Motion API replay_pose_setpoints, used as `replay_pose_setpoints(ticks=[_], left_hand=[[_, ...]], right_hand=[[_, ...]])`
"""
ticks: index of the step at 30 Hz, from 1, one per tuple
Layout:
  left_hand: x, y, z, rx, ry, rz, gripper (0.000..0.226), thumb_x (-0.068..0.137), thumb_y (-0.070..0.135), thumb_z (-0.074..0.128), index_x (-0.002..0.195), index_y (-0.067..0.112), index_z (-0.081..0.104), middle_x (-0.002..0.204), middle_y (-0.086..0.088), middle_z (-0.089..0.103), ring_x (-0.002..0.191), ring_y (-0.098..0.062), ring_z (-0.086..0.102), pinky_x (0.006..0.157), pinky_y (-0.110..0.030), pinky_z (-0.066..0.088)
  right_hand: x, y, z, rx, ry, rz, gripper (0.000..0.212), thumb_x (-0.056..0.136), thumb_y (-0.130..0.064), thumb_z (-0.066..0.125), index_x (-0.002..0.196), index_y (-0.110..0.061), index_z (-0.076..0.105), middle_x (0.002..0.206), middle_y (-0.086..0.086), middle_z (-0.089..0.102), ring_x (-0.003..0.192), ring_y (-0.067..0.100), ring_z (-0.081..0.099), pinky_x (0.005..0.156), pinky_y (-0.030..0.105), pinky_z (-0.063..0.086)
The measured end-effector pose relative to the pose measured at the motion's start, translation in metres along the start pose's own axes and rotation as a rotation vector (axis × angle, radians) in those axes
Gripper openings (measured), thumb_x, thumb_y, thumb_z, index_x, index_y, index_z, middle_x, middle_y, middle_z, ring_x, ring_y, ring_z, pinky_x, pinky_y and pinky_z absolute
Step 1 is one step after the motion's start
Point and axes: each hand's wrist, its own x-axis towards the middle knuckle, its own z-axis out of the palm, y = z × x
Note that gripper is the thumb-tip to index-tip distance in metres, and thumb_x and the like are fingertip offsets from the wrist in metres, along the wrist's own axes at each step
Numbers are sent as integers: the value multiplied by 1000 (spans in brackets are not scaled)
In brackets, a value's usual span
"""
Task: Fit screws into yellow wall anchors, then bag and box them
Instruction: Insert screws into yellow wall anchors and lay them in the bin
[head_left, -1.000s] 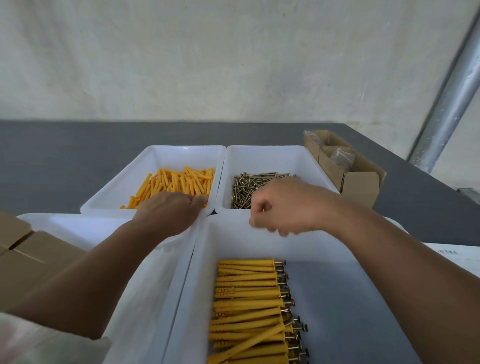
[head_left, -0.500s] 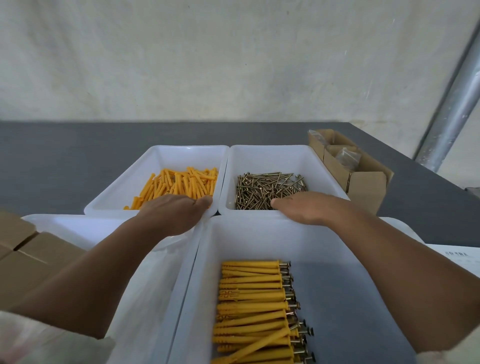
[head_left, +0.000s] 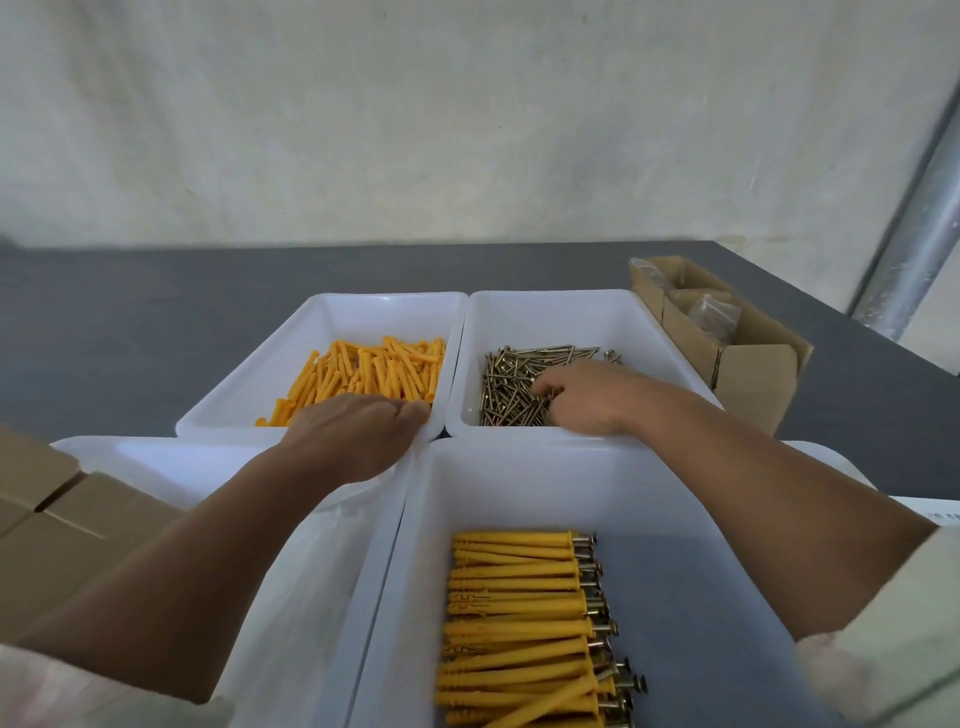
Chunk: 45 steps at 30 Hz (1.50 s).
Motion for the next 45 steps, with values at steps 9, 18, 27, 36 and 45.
replay_pose_setpoints(ticks=[9, 18, 27, 36, 45], left_hand=[[5, -2, 0, 22, -41, 26, 39, 102, 41, 20, 91, 33, 56, 100, 10, 59, 97, -17, 53, 83, -36, 44], [6, -4, -1, 1, -66, 23, 37, 102, 47, 19, 87, 34, 51, 94, 12, 57, 94, -16, 52, 73, -33, 38], [5, -2, -3, -8, -43, -40, 37, 98, 51, 22, 87, 33, 52, 103, 10, 58, 94, -15, 48, 59, -28, 25], [3, 1, -4, 2, -10, -106, 57, 96, 56, 27, 114, 18, 65, 132, -11, 57, 113, -30, 50, 82, -34, 32], [-12, -2, -23, -177, -87, 3, 34, 100, 26, 37, 80, 6, 57, 93, -7, 58, 89, -22, 49, 82, -31, 38]], right_hand=[[38, -11, 12, -108, -188, -121, 64, 85, -21, 60, 142, -44, 41, 153, -3, 37, 134, 25, 41, 109, 44, 38], [23, 2, -7, -206, -211, -166, 51, 86, -8, 47, 124, -41, 59, 127, -3, 50, 96, 17, 52, 72, 29, 43], [-9, 20, -24, -329, -122, -172, 28, 90, -22, 65, 114, -36, 70, 122, -11, 62, 109, 16, 56, 94, 33, 49], [-47, 33, -10, 169, 305, -182, 18, 94, -26, 62, 106, -32, 75, 107, -12, 68, 95, 3, 54, 66, 3, 31], [-75, 6, -6, 1187, 601, -49, 22, 100, -29, 46, 86, -38, 60, 75, 2, 67, 66, 26, 73, 51, 33, 57]])
